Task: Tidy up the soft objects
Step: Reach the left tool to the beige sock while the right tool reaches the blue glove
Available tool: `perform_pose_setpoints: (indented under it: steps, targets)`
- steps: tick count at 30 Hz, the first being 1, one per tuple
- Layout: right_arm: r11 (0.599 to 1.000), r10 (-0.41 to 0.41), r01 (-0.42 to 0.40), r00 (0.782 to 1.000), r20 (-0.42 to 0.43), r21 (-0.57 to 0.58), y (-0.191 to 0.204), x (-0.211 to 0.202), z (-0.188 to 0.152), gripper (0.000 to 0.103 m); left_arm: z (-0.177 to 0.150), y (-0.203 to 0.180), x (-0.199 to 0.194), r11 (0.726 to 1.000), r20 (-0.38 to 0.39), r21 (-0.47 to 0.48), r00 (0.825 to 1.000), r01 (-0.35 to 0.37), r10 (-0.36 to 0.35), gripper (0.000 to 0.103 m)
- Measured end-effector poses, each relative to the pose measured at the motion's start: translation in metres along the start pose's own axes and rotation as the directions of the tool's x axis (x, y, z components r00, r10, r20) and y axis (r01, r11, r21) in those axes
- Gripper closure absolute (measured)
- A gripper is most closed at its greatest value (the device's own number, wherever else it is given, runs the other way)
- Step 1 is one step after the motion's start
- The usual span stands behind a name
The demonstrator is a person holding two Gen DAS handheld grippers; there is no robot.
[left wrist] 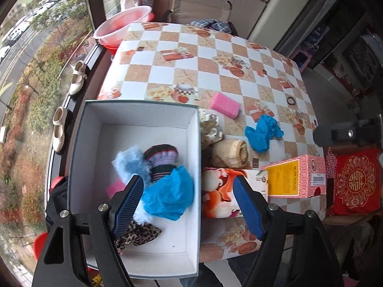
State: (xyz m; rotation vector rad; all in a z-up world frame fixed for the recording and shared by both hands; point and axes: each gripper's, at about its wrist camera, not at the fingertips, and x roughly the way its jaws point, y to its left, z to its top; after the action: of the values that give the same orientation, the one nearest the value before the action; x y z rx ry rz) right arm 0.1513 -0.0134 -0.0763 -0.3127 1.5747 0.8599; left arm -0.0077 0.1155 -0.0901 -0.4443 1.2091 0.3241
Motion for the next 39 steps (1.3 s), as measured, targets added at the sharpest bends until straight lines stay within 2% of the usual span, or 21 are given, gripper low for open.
perform_pose_setpoints:
  steps: [2,7,11,15,22,26,29,32,35,39]
  targets:
    - [0.999,-0.028,0.028,1.000,0.012,0.041,-0.025,-0.008,0.004,0.000,0.009,-0.021,0.014,0.999,-0.042,0.040,0.999,0.004,-0.002,0.023]
    - [0.991,-0.076,0.078,0.997,-0.026,0.109,-0.082,-0.002,0.015,0.000,0.027,-0.062,0.059,0.997,-0.139,0.074,0.990,-0.005,0.015,0.023]
    - [0.988,-0.089,0.099,0.992,-0.092,0.118,-0.119,0.024,0.026,0.000,0.042,-0.082,0.095,0.996,-0.187,0.083,0.981,-0.038,0.053,0.023]
    - [0.991,-0.087,0.100,0.986,-0.144,0.088,-0.138,0.057,0.043,0.000,0.051,-0.092,0.128,0.993,-0.243,0.090,0.966,-0.072,0.091,0.023]
    - [0.996,-0.076,0.065,0.972,-0.223,-0.059,-0.136,0.124,0.080,0.000,0.059,-0.089,0.176,0.991,-0.353,0.026,0.926,-0.134,0.134,0.023]
    - [0.983,-0.093,0.050,0.964,-0.247,-0.177,-0.125,0.155,0.088,0.000,0.061,-0.089,0.197,0.988,-0.410,0.009,0.901,-0.152,0.142,0.023]
    - [0.967,-0.141,0.073,0.952,-0.272,-0.245,-0.121,0.176,0.088,0.000,0.061,-0.090,0.210,0.986,-0.443,0.000,0.884,-0.165,0.147,0.023]
    - [0.947,-0.205,0.122,0.942,-0.265,-0.297,-0.120,0.189,0.084,0.000,0.063,-0.090,0.221,0.984,-0.474,-0.006,0.867,-0.177,0.153,0.023]
    - [0.942,-0.215,0.137,0.948,-0.237,-0.306,-0.122,0.189,0.080,0.000,0.062,-0.088,0.232,0.983,-0.505,-0.017,0.850,-0.181,0.148,0.023]
    - [0.919,-0.251,0.166,0.946,-0.207,-0.358,-0.118,0.189,0.072,0.000,0.055,-0.096,0.242,0.983,-0.541,0.033,0.824,-0.181,0.170,0.023]
